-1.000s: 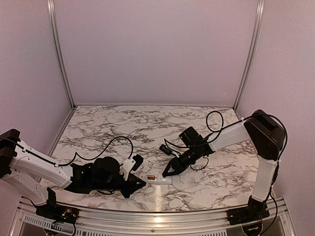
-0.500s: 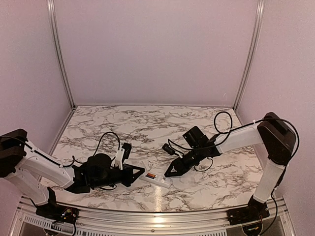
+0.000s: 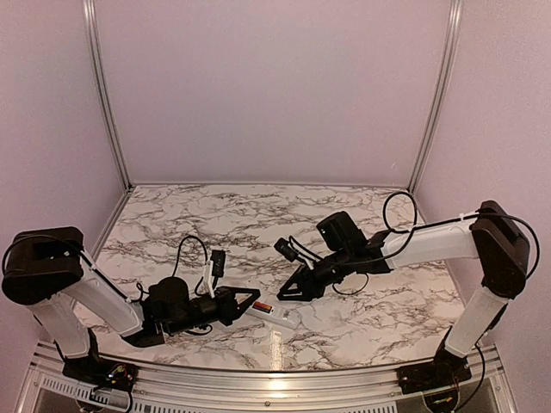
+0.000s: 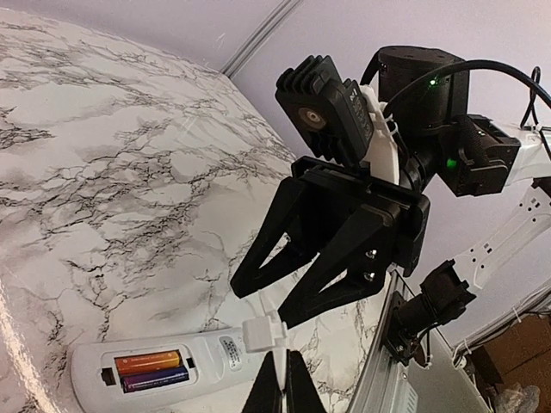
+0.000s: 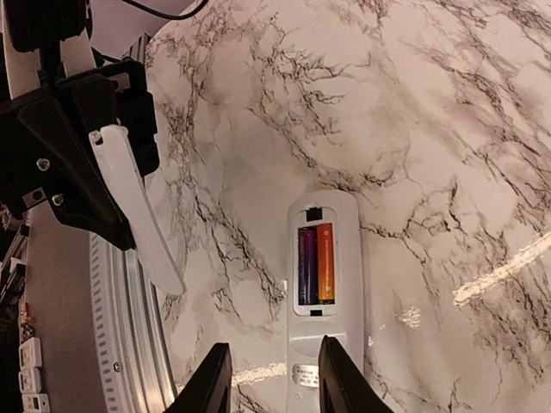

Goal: Load the batteries into the remote control
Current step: Pass from the left arm to the right

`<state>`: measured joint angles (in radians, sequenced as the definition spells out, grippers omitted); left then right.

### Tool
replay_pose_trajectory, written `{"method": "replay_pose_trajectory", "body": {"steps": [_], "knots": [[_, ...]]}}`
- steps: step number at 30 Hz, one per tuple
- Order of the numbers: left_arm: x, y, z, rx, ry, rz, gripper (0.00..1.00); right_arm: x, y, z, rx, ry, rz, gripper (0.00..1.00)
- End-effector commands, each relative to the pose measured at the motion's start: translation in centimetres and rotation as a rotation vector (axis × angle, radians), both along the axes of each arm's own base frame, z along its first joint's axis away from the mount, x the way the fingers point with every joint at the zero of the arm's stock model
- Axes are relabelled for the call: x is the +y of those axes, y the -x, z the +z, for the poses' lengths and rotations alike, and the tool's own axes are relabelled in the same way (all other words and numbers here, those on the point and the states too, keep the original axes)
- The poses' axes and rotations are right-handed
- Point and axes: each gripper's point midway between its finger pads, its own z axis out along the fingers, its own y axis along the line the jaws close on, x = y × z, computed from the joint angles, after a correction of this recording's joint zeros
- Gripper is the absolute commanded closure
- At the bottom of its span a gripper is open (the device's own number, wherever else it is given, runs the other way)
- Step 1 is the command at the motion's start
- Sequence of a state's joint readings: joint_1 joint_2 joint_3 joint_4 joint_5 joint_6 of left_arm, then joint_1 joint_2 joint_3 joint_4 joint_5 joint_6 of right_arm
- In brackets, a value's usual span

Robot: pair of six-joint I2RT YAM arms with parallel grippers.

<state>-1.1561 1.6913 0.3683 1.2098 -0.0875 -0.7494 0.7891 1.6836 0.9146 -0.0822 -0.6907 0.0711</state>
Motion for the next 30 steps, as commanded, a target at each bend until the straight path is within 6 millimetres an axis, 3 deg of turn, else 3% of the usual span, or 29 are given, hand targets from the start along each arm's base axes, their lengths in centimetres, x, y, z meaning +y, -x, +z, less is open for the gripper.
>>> {"method": "replay_pose_trajectory", "body": {"steps": [1,7,14,19,27,30], "knots": [[-1.1,1.0,3.2,-0.061,0.095,-0.068,1.0,2.3,1.6,3.4,-0.038,-0.138,0.123,0.68],[-0.8,2.8,5.2,-0.125,0.159,-0.152,1.0,2.4,3.9,6.7,0.009,-0.283,0.225,0.64],[-0.8,3.5,6.8,-0.164,0.193,-0.186,1.0,2.4,5.7,8.2,0.03,-0.347,0.308,0.63],[-1.1,3.7,7.2,-0.172,0.201,-0.196,1.0,2.7,6.2,8.8,0.03,-0.361,0.33,0.73],[-0.8,3.6,7.7,-0.19,0.203,-0.176,1.0,2.9,6.5,8.7,0.066,-0.367,0.344,0.99],[-0.8,3.3,7.5,-0.19,0.189,-0.163,0.95,2.8,6.8,8.7,0.088,-0.37,0.355,1.0]]}}
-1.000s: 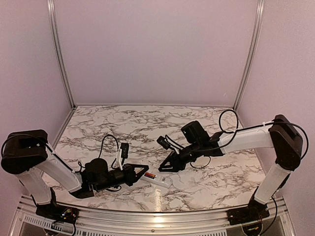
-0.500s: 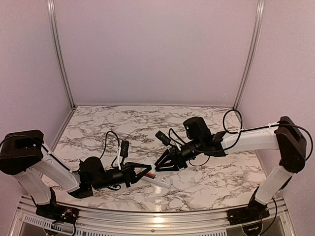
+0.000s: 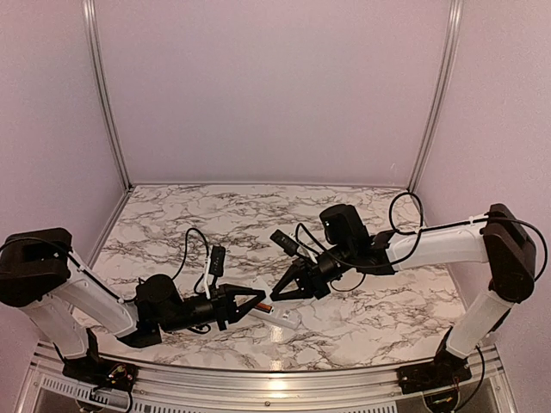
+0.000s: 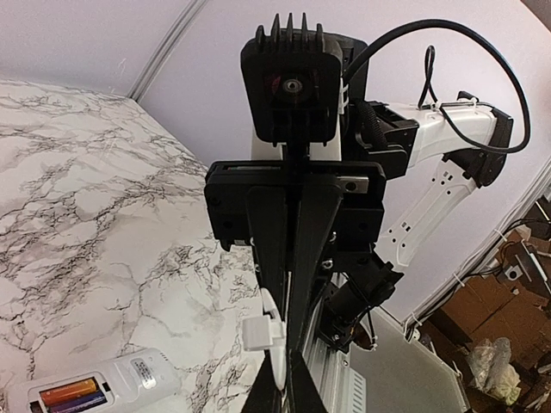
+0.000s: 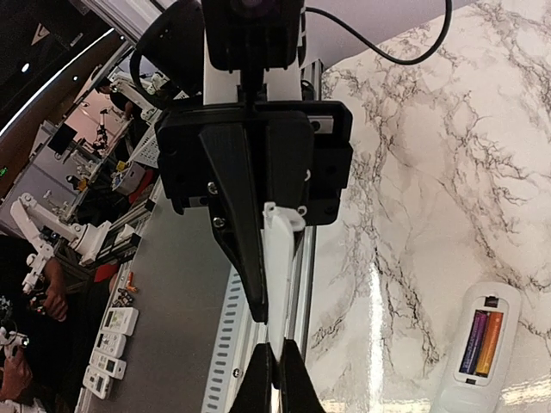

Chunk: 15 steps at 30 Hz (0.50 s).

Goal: Load the batteries into the remote control
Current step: Pass from the left arm to the right

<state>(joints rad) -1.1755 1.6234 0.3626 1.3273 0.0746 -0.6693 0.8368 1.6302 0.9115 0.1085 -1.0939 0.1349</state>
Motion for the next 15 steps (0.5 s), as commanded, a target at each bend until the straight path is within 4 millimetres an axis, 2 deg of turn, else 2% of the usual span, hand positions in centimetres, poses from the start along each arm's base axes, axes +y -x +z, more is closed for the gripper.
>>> {"method": "replay_pose_trajectory", "body": {"steps": [1,2,7,9,10,15], "knots": [[0.4,-0.1,2.0,-0.042,0.055,0.025,0.9,0.4,0.7,0.9,0.006,-0.033,0.039,1.0],[0.5,-0.1,1.9,-0.046,0.049,0.027,0.82,0.3,0.8,1.0,0.011,-0.037,0.041,1.0],[1.1,-0.5,1.8,-0.099,-0.035,0.065,0.57,0.3,0.7,0.9,0.027,-0.02,0.019,1.0],[1.4,-0.5,1.0,-0.128,-0.13,0.068,0.52,0.3,0.6,0.4,0.036,0.005,0.01,1.0],[1.8,-0.8,1.8,-0.154,-0.152,0.097,0.5,0.2,0.6,0.1,0.045,0.018,0.011,1.0],[2.3,-1.3,1.0,-0.244,-0.391,0.099,0.51,0.1,0.8,-1.0,0.079,0.053,0.016,1.0]]}}
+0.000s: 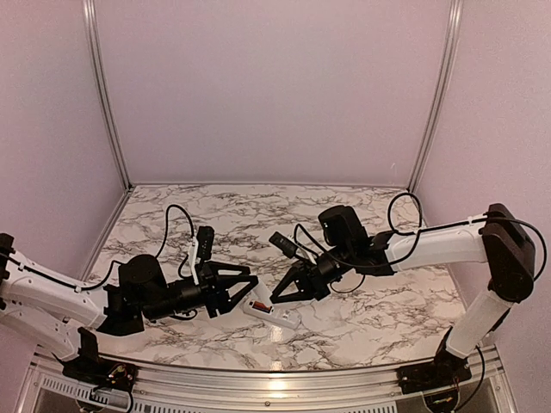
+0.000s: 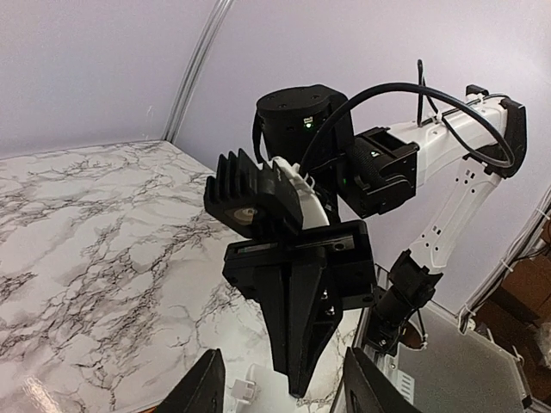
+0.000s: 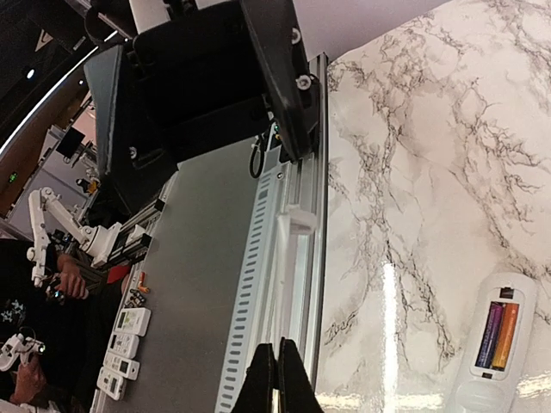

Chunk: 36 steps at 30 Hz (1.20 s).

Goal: Load the batteries into the remote control
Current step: Pass from the left arm to the right, then pass from the right arm to the left

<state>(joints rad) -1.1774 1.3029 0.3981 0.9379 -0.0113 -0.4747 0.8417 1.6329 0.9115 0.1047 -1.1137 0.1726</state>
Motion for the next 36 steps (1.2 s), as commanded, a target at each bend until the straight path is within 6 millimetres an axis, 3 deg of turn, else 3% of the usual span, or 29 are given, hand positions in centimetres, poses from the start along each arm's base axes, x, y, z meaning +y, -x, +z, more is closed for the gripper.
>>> {"method": "replay_pose_trajectory", "body": {"steps": [1,9,17,24,36], "knots": [[0.2,-0.6,-3.5,-0.074,-0.336,0.021,0.52,0.1,0.3,-1.1,0.035,0.043,0.006,1.0],[-1.0,-0.3,-5.8,-0.048,-0.504,-0.075,0.53,0.1,0.7,-1.7,0.058,0.046,0.032,1.0],[-1.4,0.6,-5.5,0.037,-0.43,-0.207,0.54,0.0,1.9,-1.7,0.054,0.045,0.07,1.0],[-1.7,2.2,-4.3,0.113,-0.332,-0.321,0.66,-0.1,2.1,-1.7,0.04,0.037,0.083,1.0],[-2.3,2.8,-4.0,0.158,-0.276,-0.37,0.94,-0.2,2.5,-0.8,0.034,0.012,0.107,1.0]]}}
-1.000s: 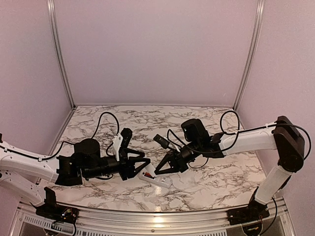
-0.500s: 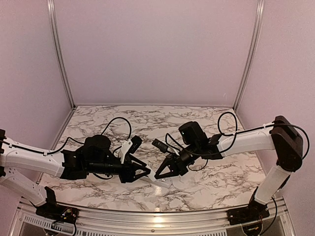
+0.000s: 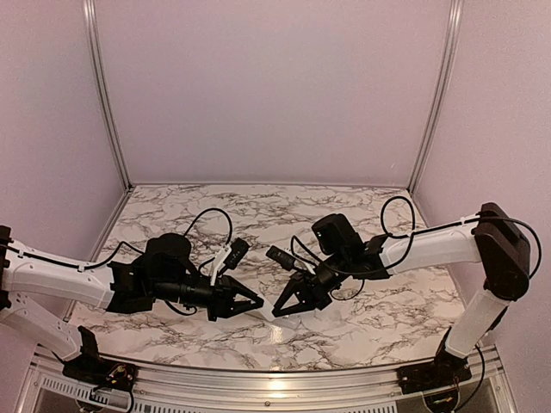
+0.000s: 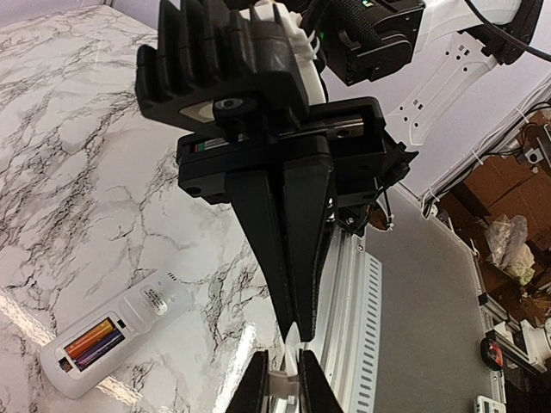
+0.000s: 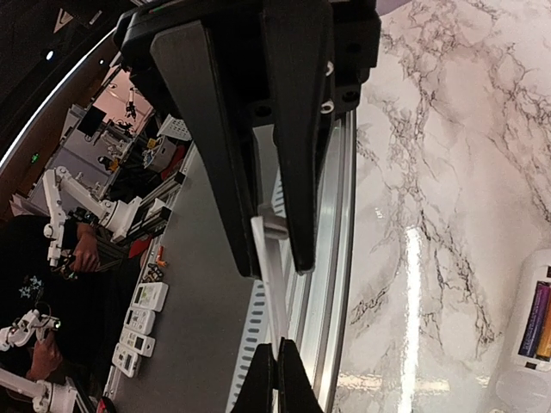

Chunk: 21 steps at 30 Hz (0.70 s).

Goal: Load the batteries into the remote control
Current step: Pass from the right arm to the left

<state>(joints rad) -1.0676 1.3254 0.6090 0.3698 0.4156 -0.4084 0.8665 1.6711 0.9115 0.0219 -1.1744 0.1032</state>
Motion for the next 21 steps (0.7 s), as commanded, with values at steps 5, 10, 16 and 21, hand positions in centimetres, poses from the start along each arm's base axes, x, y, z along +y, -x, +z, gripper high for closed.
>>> {"method": "replay_pose_trajectory", "body": {"steps": [5,10,16,21], "knots": [[-0.3,0.4,0.8,0.021,0.062,-0.025,0.99,0.2,-0.4,0.7,-0.039,0.014,-0.027,0.76],[1.1,-1.7,0.7,0.051,0.093,0.088,0.99,-1.1,-4.8,0.7,-0.061,0.06,-0.208,0.6],[2.7,-4.4,-1.1,0.162,0.161,0.276,0.98,-2.8,-10.0,0.8,-0.217,0.121,-0.479,0.55],[3.3,-6.1,-2.9,0.231,0.174,0.402,0.98,-3.3,-11.3,-1.6,-0.36,0.262,-0.579,0.54]]}}
